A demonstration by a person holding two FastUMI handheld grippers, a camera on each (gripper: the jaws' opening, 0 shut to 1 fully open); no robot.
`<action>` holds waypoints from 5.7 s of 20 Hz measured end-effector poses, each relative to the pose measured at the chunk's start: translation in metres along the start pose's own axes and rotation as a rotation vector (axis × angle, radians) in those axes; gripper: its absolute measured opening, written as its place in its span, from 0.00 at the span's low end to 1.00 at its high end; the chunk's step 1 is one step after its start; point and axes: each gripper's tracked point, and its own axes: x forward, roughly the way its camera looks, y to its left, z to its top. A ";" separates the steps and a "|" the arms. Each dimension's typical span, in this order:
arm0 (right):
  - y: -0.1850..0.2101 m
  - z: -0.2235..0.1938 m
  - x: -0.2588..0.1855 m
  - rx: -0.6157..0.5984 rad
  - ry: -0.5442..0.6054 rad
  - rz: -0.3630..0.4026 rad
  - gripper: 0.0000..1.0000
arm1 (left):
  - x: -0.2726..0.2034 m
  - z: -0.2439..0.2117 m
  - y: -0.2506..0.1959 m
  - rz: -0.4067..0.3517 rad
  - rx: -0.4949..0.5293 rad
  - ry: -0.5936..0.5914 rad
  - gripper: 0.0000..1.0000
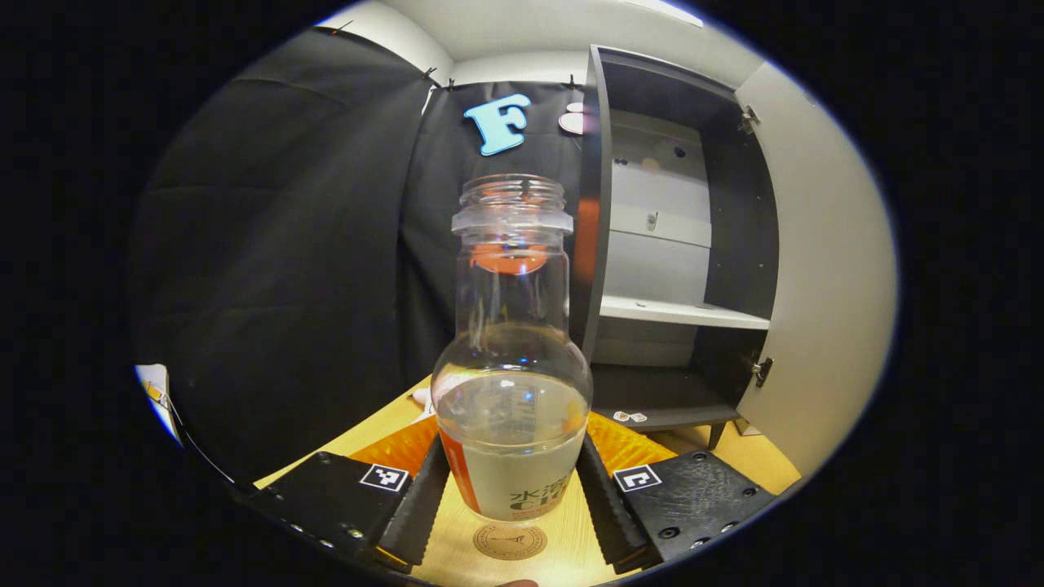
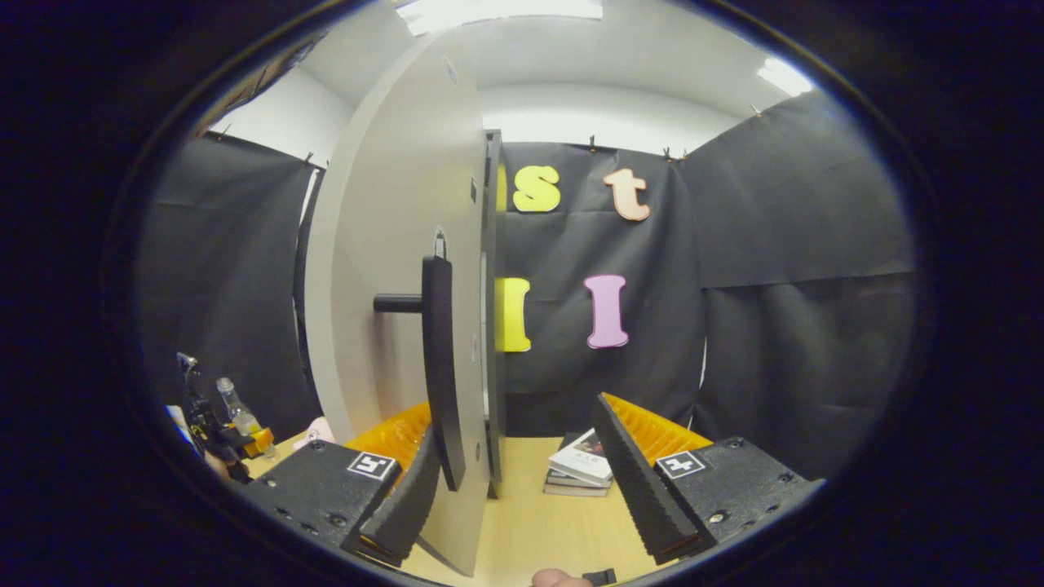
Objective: Open the cabinet door with the right hand, grasp the bottle in the cabinet with the left hand and place it on the coaster, then close the cabinet door with the right hand.
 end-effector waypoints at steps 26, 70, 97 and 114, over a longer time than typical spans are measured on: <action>-0.041 -0.141 -0.038 0.072 0.219 0.011 1.00 | 0.049 -0.164 -0.004 0.184 0.095 0.047 0.77; -0.045 0.012 0.016 0.004 -0.045 0.056 1.00 | -0.141 0.181 -0.155 -0.089 0.152 -0.255 0.96; 0.153 0.027 0.065 -0.028 -0.103 0.330 0.95 | -0.059 0.172 -0.112 -0.191 0.210 -0.241 0.96; 0.252 0.027 0.124 -0.001 -0.106 0.680 0.95 | -0.103 0.171 -0.039 0.093 0.184 -0.235 0.96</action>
